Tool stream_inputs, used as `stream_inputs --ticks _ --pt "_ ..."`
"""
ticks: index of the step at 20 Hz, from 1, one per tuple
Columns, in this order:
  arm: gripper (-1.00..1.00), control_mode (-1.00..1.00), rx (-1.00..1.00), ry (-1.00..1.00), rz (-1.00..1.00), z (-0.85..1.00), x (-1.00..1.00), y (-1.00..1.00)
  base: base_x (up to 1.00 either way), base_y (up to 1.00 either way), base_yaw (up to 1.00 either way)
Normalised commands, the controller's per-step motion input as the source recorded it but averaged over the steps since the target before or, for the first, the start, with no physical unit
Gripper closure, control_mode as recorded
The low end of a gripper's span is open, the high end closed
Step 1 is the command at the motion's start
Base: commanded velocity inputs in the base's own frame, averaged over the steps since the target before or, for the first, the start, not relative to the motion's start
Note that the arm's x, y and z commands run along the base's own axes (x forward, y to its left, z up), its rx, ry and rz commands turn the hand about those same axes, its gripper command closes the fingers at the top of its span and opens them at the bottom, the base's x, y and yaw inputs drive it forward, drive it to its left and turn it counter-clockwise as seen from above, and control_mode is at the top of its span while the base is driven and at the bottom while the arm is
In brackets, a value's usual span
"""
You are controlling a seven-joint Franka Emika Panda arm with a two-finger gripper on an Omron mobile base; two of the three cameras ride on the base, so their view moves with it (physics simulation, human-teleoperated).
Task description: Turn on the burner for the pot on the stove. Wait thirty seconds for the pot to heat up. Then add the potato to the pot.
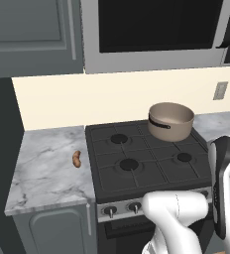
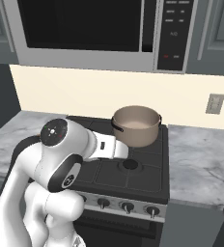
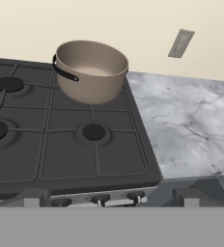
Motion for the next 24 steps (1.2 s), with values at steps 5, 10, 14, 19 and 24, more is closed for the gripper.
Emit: stream_inputs --ticks 5,10,14,19,24 --pt "-1.00 -1.00 0.00 0.00 0.00 0.00 0.00 0.00 0.00 0.00 0.00" --pt "-1.00 -1.00 0.00 0.00 0.00 0.00 0.00 0.00 0.00 0.00 0.00" --pt "-1.00 -1.00 0.00 0.00 0.00 0.00 0.00 0.00 0.00 0.00 0.00" --pt "-1.00 -1.00 0.00 0.00 0.00 0.00 0.00 0.00 0.00 0.00 0.00" --pt "-1.00 -1.00 0.00 0.00 0.00 0.00 0.00 0.00 0.00 0.00 0.00"
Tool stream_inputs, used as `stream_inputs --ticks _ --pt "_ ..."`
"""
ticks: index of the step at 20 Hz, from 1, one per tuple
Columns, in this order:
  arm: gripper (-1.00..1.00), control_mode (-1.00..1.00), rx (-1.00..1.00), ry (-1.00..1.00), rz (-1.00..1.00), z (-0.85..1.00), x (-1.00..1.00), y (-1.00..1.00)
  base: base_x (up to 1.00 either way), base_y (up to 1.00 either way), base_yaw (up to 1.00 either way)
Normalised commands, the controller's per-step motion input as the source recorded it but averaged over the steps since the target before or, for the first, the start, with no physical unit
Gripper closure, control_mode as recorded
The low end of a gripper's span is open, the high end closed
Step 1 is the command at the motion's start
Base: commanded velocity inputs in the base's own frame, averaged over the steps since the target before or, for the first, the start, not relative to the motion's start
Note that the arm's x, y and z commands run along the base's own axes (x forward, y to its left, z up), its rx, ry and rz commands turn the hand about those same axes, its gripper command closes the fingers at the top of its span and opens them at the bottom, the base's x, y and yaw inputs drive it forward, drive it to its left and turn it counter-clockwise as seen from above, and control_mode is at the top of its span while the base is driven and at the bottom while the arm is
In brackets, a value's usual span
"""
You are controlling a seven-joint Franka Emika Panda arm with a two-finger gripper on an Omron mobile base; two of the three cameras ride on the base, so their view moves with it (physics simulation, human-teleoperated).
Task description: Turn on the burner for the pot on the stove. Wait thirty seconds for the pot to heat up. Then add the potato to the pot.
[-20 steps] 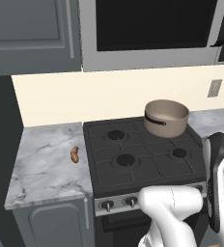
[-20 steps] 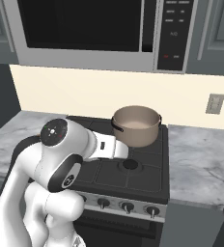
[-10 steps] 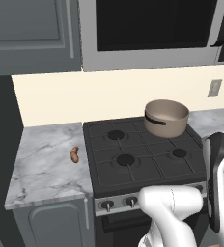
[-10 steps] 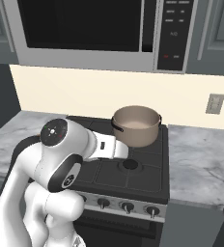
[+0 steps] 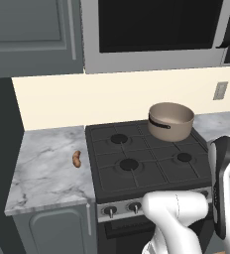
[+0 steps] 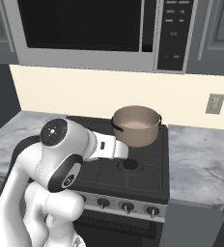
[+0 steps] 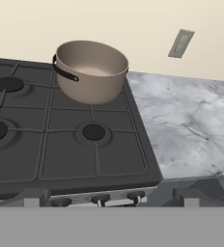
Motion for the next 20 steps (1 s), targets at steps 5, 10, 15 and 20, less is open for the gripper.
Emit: stream_inputs --ticks 5,10,15,20 --pt "-1.00 -1.00 0.00 0.00 0.00 0.00 0.00 0.00 0.00 0.00 0.00" --pt "-1.00 -1.00 0.00 0.00 0.00 0.00 0.00 0.00 0.00 0.00 0.00" --pt "-1.00 -1.00 0.00 0.00 0.00 0.00 0.00 0.00 0.00 0.00 0.00" --pt "-1.00 -1.00 0.00 0.00 0.00 0.00 0.00 0.00 0.00 0.00 0.00"
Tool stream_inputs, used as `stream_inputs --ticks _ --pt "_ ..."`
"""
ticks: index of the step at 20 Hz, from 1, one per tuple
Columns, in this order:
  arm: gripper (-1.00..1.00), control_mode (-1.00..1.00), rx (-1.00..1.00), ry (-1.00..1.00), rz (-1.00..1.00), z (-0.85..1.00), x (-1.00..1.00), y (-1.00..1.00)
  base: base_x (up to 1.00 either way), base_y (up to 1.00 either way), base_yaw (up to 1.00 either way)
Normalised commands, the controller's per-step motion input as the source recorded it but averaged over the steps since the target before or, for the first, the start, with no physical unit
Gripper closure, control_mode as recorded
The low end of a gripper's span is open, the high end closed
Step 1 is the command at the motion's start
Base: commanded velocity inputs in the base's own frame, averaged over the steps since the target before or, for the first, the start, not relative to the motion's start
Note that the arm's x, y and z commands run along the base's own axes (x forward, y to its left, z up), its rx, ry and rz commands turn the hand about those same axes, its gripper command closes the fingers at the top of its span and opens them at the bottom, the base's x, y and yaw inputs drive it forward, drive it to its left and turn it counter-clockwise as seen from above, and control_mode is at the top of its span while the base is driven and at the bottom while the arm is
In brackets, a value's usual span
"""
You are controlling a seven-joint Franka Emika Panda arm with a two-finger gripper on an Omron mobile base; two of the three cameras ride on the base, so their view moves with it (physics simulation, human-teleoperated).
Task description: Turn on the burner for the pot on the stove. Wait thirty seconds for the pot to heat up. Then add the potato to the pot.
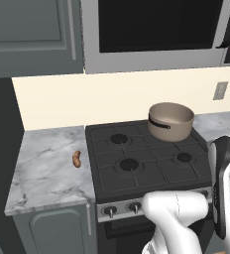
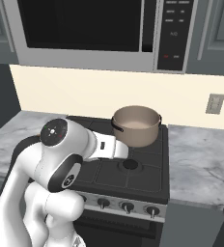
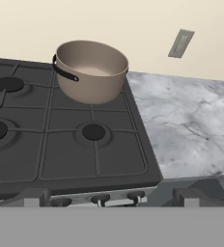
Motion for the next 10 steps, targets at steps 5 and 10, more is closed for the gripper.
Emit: stream_inputs --ticks 5,10 --pt "-1.00 -1.00 0.00 0.00 0.00 0.00 0.00 0.00 0.00 0.00 0.00" --pt "-1.00 -1.00 0.00 0.00 0.00 0.00 0.00 0.00 0.00 0.00 0.00"
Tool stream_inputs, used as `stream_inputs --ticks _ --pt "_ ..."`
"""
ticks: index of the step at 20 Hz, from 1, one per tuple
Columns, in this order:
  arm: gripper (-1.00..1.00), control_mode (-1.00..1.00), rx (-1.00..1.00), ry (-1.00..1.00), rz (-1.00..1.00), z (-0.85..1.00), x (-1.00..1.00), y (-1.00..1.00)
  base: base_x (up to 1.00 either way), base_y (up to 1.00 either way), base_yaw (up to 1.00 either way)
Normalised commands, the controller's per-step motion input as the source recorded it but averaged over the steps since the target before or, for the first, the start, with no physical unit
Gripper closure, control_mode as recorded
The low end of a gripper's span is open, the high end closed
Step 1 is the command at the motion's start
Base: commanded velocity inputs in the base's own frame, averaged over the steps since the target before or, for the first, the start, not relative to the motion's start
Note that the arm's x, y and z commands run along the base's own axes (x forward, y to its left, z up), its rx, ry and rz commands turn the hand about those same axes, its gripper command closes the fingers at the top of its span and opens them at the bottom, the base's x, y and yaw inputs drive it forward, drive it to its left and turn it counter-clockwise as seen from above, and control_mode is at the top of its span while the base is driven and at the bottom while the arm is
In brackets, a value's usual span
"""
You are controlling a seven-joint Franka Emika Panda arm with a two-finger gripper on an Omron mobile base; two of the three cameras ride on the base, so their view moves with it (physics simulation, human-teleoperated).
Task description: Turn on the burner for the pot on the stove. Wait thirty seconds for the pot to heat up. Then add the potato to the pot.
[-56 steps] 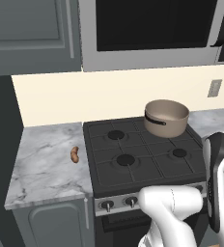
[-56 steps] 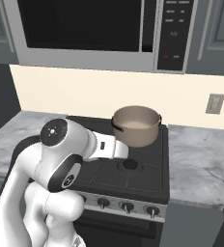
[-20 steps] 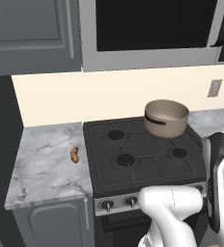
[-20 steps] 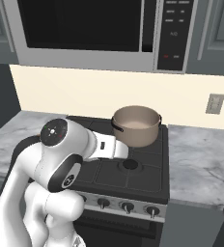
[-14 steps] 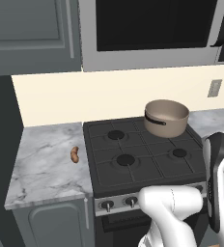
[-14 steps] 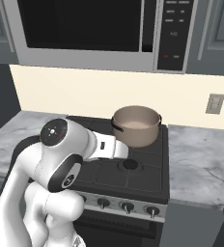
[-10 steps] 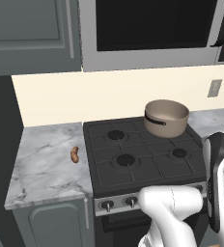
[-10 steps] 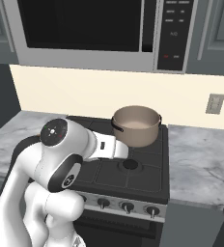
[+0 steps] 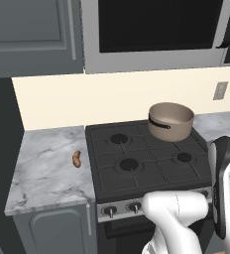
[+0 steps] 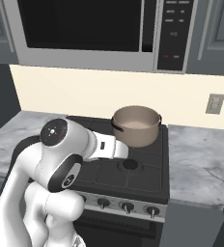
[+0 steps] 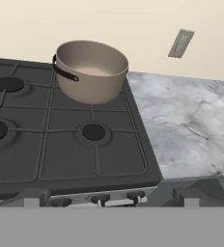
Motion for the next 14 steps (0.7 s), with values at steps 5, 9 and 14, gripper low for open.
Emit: stream_inputs --ticks 5,9,14 --pt "-1.00 -1.00 0.00 0.00 0.00 0.00 0.00 0.00 0.00 0.00 0.00" --pt "-1.00 -1.00 0.00 0.00 0.00 0.00 0.00 0.00 0.00 0.00 0.00" --pt "-1.00 -1.00 0.00 0.00 0.00 0.00 0.00 0.00 0.00 0.00 0.00"
